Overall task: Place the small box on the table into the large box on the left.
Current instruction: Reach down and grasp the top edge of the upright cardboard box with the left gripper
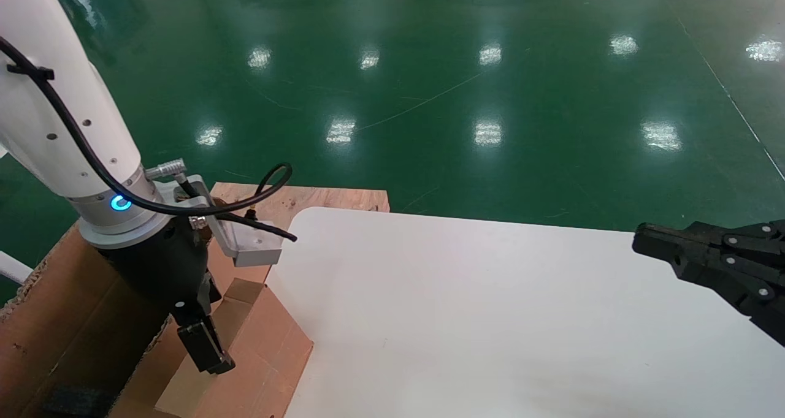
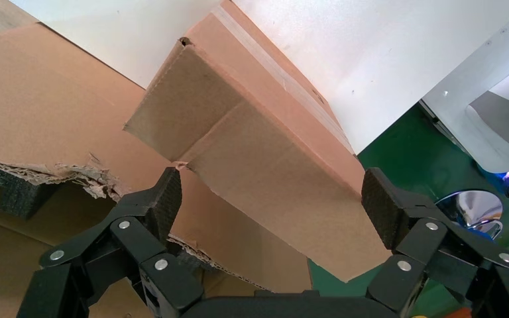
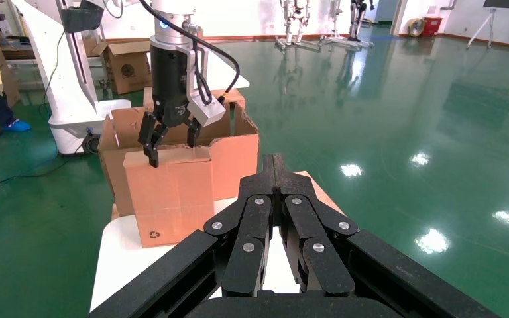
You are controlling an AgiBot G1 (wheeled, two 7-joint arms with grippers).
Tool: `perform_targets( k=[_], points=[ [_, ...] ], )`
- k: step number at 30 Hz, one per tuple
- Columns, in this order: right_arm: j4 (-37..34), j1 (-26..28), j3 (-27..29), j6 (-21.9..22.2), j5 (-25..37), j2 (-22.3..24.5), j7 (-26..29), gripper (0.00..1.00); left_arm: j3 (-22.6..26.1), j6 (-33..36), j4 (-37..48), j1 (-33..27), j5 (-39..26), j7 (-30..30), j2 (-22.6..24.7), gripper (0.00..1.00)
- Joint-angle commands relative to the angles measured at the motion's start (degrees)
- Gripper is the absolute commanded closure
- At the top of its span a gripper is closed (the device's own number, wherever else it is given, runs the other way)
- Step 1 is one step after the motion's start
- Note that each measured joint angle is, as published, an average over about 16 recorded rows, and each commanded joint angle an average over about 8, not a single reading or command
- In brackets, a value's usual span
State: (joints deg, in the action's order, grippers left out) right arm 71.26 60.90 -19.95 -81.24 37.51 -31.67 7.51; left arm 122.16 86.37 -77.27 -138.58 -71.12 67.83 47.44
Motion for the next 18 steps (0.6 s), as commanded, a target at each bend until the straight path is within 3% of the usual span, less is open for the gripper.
perform_targets(
  k=[1, 18],
  points=[
    [0.0, 0.0, 0.0, 0.0, 0.0, 0.0, 0.0, 1.0, 0.1, 0.0, 0.0, 0.0, 0.1, -0.1, 0.1, 0.0],
    [0.0, 0.0, 0.0, 0.0, 0.0, 0.0, 0.0, 1.0, 1.4, -0.5, 0.0, 0.7, 0.6, -0.4, 0.9, 0.0]
  ],
)
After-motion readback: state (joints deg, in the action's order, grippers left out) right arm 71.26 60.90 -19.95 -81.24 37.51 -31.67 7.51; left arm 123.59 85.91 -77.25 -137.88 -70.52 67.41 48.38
